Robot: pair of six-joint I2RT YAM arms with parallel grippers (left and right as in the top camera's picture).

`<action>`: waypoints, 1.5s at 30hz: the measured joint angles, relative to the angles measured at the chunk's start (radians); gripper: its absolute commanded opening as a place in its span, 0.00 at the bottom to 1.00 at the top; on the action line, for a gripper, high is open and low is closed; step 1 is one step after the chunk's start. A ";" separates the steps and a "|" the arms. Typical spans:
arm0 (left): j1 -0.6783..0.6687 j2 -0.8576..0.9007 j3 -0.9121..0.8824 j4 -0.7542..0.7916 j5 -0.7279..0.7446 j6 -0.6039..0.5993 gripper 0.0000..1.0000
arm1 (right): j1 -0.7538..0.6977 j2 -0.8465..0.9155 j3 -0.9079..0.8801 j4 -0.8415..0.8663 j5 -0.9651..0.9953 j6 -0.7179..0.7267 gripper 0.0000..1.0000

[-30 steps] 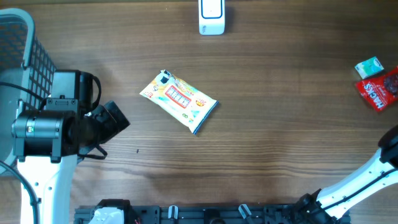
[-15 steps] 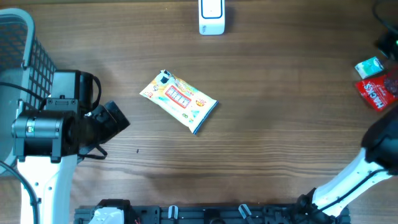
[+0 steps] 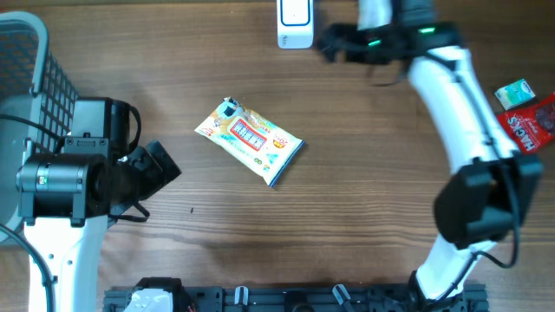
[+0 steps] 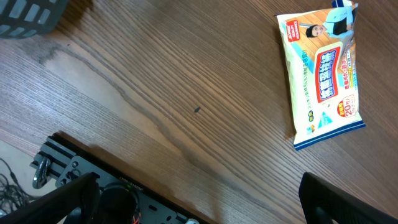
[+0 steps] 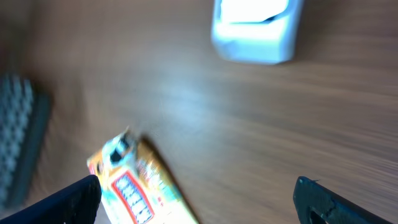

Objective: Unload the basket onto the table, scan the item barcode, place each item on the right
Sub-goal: 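Reach the right gripper to the wipes pack and grasp it, then lift the wipes pack to the scanner and hold it there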

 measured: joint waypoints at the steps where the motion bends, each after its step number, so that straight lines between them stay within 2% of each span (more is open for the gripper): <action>1: 0.000 0.000 0.000 0.000 0.000 0.000 1.00 | 0.046 0.019 -0.002 -0.001 0.011 -0.018 0.99; 7: 0.000 0.000 0.000 0.000 0.000 0.000 1.00 | 0.259 0.171 -0.028 -0.008 0.015 -0.176 0.95; 10: 0.000 0.000 0.000 0.000 0.000 0.000 1.00 | 0.369 0.196 -0.029 -0.010 0.131 -0.228 0.98; 15: 0.000 0.000 0.000 0.000 0.000 0.000 1.00 | 0.549 0.196 -0.029 -0.009 0.296 -0.313 0.99; 22: 0.000 0.000 0.000 0.000 0.000 0.000 1.00 | 0.592 0.215 -0.029 -0.004 0.350 -0.343 0.98; 26: 0.000 0.000 0.000 0.000 0.000 0.000 1.00 | 0.592 0.267 -0.029 -0.005 0.373 -0.334 0.88; 28: 0.000 0.000 0.000 0.000 0.000 0.000 1.00 | 0.592 0.274 -0.029 -0.005 0.402 -0.322 0.87; 35: 0.000 0.000 0.000 0.000 0.000 0.000 1.00 | 0.590 0.282 -0.032 -0.012 0.543 -0.293 0.71; 38: 0.000 0.000 0.000 0.000 0.000 0.000 1.00 | 0.583 0.292 -0.058 0.005 0.564 -0.269 0.56; 40: 0.000 0.000 0.000 0.000 0.000 0.000 1.00 | 0.582 0.291 -0.060 0.007 0.570 -0.245 0.38; 42: 0.000 0.000 0.000 0.000 0.000 0.000 1.00 | 0.582 0.290 -0.059 0.012 0.578 -0.226 0.26; 45: 0.000 0.000 0.000 0.000 0.000 0.000 1.00 | 0.582 0.286 -0.059 0.018 0.585 -0.208 0.16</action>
